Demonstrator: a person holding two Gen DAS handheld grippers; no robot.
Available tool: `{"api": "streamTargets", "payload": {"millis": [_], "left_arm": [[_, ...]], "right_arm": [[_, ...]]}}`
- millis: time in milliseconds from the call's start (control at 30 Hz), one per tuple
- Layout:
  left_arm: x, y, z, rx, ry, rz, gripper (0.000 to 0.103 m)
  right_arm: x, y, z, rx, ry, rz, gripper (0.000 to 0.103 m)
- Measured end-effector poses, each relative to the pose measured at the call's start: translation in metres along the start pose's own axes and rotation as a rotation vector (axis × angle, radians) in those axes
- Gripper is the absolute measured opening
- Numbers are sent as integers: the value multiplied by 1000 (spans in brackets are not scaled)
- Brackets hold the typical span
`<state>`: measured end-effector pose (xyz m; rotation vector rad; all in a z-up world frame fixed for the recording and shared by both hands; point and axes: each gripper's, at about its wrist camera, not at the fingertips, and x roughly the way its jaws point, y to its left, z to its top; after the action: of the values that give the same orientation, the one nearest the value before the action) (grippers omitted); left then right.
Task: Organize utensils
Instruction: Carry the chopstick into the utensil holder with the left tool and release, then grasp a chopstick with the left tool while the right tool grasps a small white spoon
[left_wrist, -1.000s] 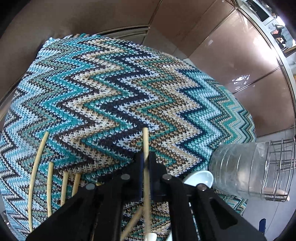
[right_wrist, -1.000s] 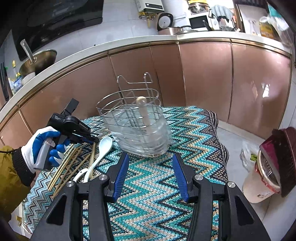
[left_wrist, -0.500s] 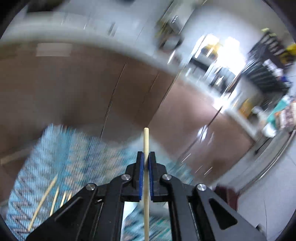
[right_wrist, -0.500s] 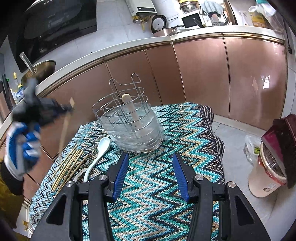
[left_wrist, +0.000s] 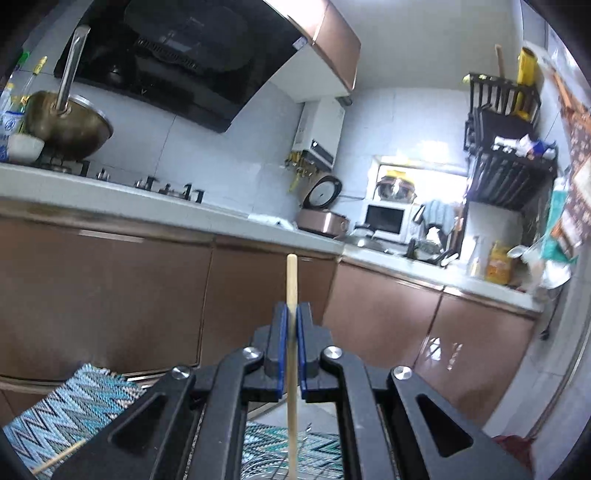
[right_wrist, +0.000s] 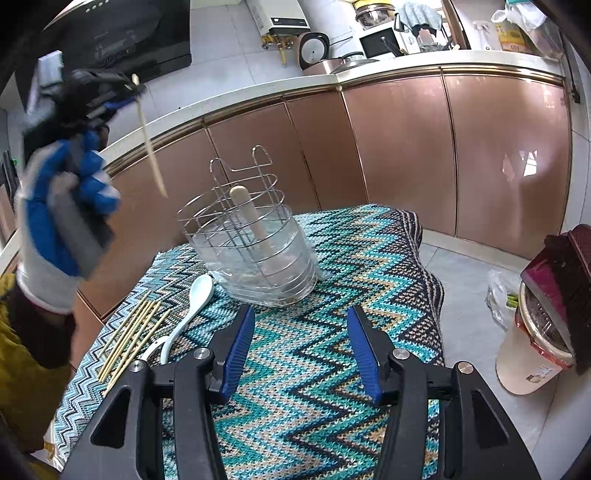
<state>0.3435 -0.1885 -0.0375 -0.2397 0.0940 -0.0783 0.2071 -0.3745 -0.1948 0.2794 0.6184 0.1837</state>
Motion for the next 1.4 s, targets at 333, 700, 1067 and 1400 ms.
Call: {"api": "streamTargets", "payload": {"millis": [333,700,1067,1400], "left_arm": [[-23,20,-19,22,71,-12,26],[-119,83,40,141,136,52,32],[-210,189,65,164,263,125,33],[-202,257,32,78,530,54,33]], "right_arm": [[-5,3,-3,5,-4,-8,55],[-63,58,8,-59,-114,-27,97],[-105,134,16,-116,-168,70,103],[-96,171,11,-147,-50,70,102]]}}
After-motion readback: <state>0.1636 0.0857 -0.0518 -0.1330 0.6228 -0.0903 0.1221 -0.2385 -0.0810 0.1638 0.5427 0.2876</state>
